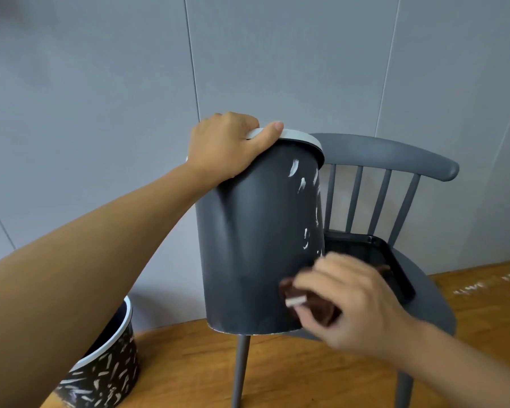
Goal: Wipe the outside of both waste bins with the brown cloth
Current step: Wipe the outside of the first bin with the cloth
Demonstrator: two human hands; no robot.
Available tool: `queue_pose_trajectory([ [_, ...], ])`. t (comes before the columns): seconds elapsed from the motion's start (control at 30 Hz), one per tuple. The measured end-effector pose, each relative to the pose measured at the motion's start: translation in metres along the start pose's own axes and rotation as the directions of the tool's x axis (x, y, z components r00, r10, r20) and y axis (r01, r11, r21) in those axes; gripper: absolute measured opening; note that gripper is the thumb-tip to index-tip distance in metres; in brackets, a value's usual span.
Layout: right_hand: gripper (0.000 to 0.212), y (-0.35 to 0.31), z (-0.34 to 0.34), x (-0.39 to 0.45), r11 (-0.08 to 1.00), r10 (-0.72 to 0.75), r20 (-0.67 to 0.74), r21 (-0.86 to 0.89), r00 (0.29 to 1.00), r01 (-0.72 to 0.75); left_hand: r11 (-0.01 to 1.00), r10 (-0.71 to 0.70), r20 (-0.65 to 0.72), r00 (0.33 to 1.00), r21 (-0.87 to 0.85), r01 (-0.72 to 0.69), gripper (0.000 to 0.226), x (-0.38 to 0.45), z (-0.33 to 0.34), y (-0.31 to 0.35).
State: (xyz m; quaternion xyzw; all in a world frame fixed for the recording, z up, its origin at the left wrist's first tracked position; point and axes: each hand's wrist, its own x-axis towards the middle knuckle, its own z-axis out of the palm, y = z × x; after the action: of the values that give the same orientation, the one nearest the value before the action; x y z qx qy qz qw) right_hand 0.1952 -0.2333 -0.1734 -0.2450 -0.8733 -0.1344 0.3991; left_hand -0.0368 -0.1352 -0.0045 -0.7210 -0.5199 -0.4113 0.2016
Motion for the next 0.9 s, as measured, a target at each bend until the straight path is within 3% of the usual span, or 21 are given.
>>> queue_pose_trajectory([
  [0.13, 0.024, 0.015, -0.011, 0.034, 0.981, 0.19, -0.184, -0.013, 0.964, -0.196, 1.0, 0.018, 0.002, 1.0, -0.003, -0.018, 0.068, 0.0, -0.001, 0.004],
  [0.3, 0.015, -0.008, 0.001, -0.012, 1.0, -0.001, 0.047, 0.023, 0.999, 0.0, 1.0, -0.025, 0.002, 1.0, 0.006, 0.025, 0.066, 0.001, 0.0, 0.0],
  [0.37, 0.014, -0.008, -0.002, -0.015, 1.0, -0.016, 0.078, 0.022, 0.997, 0.015, 1.0, -0.016, -0.009, 1.0, 0.007, 0.016, 0.066, -0.001, 0.0, 0.002],
  [0.53, 0.027, 0.008, -0.007, 0.025, 0.97, 0.242, -0.189, 0.067, 0.952, -0.234, 1.0, 0.01, -0.016, 1.0, -0.004, -0.01, 0.068, -0.003, -0.001, 0.01],
  [0.6, 0.028, 0.003, 0.001, 0.02, 0.961, 0.276, -0.248, 0.091, 0.929, -0.261, 1.0, 0.002, -0.012, 1.0, -0.003, -0.002, 0.068, -0.002, -0.001, 0.007],
  [0.8, 0.017, -0.024, 0.018, -0.026, 0.999, 0.032, -0.119, 0.019, 0.992, -0.03, 1.0, 0.005, -0.029, 1.0, -0.029, -0.006, 0.066, -0.004, -0.001, 0.004],
  [0.9, 0.018, -0.007, 0.01, 0.008, 0.998, 0.069, -0.192, 0.0, 0.979, -0.07, 0.999, 0.02, -0.05, 0.999, -0.035, -0.022, 0.065, -0.006, -0.001, 0.006],
])
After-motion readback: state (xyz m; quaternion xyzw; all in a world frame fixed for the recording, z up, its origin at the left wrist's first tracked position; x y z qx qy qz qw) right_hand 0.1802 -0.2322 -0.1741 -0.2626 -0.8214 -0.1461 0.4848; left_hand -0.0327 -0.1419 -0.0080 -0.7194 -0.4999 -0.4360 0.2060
